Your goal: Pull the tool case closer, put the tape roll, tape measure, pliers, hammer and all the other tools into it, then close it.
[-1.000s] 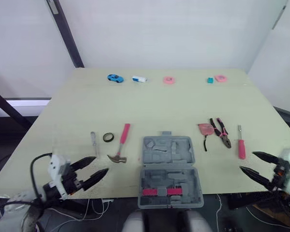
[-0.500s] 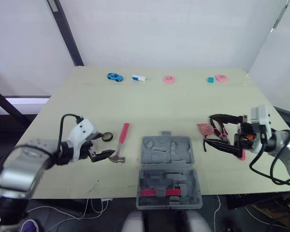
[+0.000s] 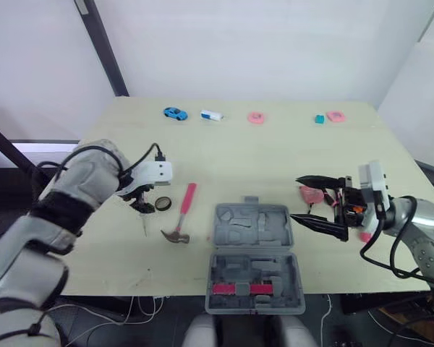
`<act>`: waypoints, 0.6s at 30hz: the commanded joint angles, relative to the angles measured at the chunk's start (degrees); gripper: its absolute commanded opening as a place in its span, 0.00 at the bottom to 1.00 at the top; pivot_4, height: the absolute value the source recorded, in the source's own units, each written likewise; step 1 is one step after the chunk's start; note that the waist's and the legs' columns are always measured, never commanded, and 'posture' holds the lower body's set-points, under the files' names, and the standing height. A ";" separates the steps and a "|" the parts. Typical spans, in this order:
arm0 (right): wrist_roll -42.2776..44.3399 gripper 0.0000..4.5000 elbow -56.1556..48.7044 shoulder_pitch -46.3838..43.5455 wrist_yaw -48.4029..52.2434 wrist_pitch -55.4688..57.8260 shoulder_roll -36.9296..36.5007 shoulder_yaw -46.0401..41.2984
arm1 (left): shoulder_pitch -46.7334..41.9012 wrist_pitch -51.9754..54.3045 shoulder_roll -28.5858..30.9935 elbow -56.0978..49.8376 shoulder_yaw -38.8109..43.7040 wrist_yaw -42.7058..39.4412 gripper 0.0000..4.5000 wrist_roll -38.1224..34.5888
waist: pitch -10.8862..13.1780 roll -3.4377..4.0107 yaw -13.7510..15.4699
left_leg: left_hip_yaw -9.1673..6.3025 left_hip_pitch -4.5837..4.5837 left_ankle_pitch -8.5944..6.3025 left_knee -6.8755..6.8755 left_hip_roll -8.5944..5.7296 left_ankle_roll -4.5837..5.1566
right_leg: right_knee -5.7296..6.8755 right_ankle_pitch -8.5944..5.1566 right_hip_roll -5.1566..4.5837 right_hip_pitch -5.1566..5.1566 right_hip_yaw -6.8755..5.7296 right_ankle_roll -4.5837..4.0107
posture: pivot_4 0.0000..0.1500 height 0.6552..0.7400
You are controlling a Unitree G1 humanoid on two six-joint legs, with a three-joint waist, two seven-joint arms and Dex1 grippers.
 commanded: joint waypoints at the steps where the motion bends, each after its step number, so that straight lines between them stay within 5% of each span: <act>1: 1.90 1.00 -2.45 0.70 -0.01 0.14 -1.19 -2.47 | -4.28 -7.23 -2.66 8.50 -1.65 -1.85 0.74 4.64 | 0.02 -0.03 0.11 | -0.02 -0.01 0.00 0.01 0.00 0.00 | 0.02 0.08 0.00 -0.01 -0.03 0.11 | 1.00 1.00; 18: 2.48 1.00 -4.20 3.75 -1.16 0.14 -2.96 -3.46 | -8.99 -19.74 -16.91 34.83 -1.73 8.18 0.74 13.75 | 0.02 -0.04 0.24 | -0.06 -0.04 0.00 0.05 -0.01 0.00 | 0.04 0.11 -0.01 0.00 -0.05 0.18 | 1.00 1.00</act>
